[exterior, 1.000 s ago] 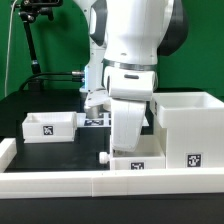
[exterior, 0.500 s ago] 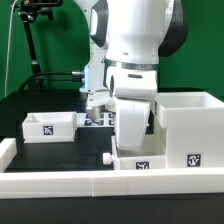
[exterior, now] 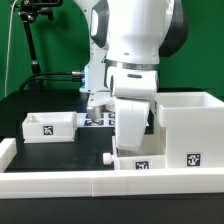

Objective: Assemble drawer

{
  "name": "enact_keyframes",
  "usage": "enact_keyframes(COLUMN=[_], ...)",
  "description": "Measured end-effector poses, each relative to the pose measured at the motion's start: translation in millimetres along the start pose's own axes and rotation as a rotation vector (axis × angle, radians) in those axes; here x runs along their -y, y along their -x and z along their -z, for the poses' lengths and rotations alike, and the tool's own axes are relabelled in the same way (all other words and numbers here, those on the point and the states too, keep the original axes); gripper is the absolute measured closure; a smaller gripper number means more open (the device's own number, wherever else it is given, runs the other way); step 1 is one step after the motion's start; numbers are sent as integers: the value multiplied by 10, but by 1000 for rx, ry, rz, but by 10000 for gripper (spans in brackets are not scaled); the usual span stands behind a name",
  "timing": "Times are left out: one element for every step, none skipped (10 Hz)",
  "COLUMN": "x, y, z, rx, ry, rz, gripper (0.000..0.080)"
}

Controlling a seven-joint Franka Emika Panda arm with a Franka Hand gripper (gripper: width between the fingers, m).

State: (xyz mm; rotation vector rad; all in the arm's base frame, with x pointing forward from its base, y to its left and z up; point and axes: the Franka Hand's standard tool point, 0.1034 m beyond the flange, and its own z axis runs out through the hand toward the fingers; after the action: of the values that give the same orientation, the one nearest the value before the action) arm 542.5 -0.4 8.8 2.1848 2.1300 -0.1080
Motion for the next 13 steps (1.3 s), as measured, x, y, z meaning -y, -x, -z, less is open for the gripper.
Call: enact_keyframes(x=[0,-2,-4,-5,-4,0,0,-14,-40,-46,-61,-87,-116], y=[-7,-34,-68,-73,-71,-63,-60,-55,-55,-35,2,58,137], z=[1,5,12,17,17,12,12,44,134,222,314,368,395], rx=[0,-1,0,2,2,2,2,1,0,6,15,25,27], ry=[0,1,-3,-9,-9,-10,-10,-5,5,-6,-26,-47,-42], rz=[1,7,13,12,10,8,8,6,2,0,-4,-7,-4], gripper=[757,757,757,757,757,757,757,552,406,406,227,227,166])
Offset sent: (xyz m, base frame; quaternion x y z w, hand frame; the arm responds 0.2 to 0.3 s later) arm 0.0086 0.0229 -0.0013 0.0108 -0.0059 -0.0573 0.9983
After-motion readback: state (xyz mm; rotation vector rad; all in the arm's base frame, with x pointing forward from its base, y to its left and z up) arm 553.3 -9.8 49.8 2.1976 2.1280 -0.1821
